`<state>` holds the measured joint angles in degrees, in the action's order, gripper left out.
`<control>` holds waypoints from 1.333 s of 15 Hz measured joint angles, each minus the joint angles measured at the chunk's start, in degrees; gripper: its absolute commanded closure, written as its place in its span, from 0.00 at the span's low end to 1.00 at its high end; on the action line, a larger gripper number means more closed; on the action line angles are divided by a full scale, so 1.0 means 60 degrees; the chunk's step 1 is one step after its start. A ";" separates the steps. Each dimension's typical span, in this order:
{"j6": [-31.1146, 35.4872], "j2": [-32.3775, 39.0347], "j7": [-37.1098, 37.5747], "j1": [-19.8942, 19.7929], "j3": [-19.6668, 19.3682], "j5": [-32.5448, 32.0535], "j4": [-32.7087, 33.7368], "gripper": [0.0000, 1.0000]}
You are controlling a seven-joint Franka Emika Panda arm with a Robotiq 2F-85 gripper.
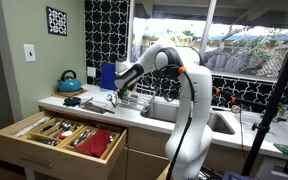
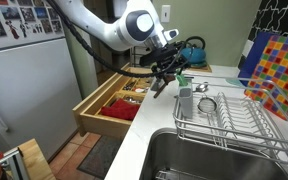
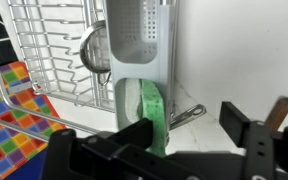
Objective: Put the green thing onto the dish rack
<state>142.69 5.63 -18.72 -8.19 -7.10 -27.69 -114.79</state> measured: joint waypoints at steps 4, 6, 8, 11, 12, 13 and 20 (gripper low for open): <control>-0.0208 0.0072 -0.0066 -0.0001 0.0018 0.0818 0.0264 0.00; -0.0208 0.0062 -0.0067 -0.0001 0.0028 0.1091 0.0370 0.00; -0.0208 -0.0010 -0.0067 0.0004 0.0063 0.1244 0.0458 0.00; -0.0232 -0.0194 -0.0063 0.0028 0.0127 0.1327 0.0664 0.00; -0.0271 -0.0264 -0.0053 0.0046 0.0128 0.1322 0.0736 0.00; -0.0340 -0.0324 -0.0044 0.0053 0.0128 0.1322 0.0820 0.00; -0.1296 -0.0778 0.0336 0.0093 0.0129 0.1130 0.1358 0.00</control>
<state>134.92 0.96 -16.71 -7.63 -6.32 -20.91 -106.64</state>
